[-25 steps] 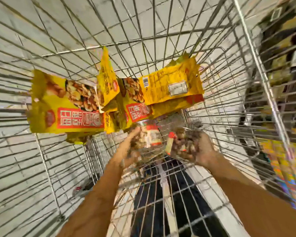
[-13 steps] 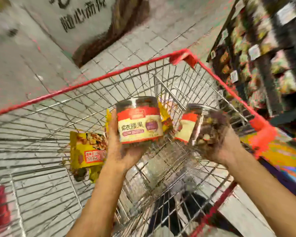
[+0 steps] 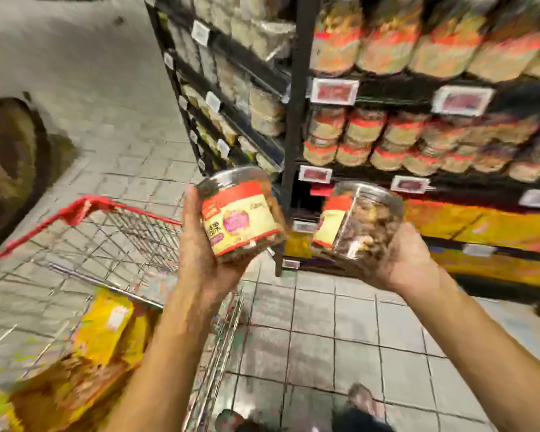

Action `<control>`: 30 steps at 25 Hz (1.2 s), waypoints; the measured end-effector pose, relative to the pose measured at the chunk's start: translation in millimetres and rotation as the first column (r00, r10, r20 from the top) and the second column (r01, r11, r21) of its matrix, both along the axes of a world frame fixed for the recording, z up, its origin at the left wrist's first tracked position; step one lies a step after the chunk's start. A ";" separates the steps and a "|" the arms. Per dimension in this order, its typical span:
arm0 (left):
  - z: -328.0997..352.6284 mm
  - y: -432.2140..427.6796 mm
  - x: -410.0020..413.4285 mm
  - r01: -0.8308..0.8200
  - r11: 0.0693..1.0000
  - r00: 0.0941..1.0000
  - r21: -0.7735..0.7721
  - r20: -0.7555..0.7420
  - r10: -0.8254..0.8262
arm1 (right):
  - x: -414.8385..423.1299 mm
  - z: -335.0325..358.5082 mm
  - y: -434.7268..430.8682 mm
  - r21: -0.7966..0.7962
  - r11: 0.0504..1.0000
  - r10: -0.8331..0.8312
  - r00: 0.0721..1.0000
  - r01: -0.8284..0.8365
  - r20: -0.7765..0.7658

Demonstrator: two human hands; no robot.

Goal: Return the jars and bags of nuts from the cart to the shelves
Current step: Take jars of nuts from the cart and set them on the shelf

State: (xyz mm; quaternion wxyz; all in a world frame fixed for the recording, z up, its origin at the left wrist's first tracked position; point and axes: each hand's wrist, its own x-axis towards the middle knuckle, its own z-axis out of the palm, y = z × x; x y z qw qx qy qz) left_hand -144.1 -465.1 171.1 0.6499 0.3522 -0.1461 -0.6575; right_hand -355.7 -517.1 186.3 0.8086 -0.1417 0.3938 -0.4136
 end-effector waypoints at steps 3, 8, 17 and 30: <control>-12.2 -44.5 -78.5 0.021 0.999 0.995 0.028 -0.100 -0.018 | -89.6 -5.3 -31.4 0.019 0.996 -0.082 0.991 0.085 -0.106; -41.7 -86.2 -163.0 0.096 0.993 0.984 0.065 -0.154 -0.085 | -181.2 -17.5 -77.9 -0.001 0.998 -0.060 0.989 0.060 -0.133; -63.9 -167.6 -176.4 -0.024 0.997 0.983 0.069 0.183 0.011 | -149.2 -53.8 -146.7 0.067 0.997 0.028 0.999 -0.029 0.028; -157.7 -303.4 -139.1 -0.421 0.821 0.528 -0.385 0.632 0.567 | -87.2 -152.1 -223.1 0.148 0.959 -0.231 0.969 0.242 -0.088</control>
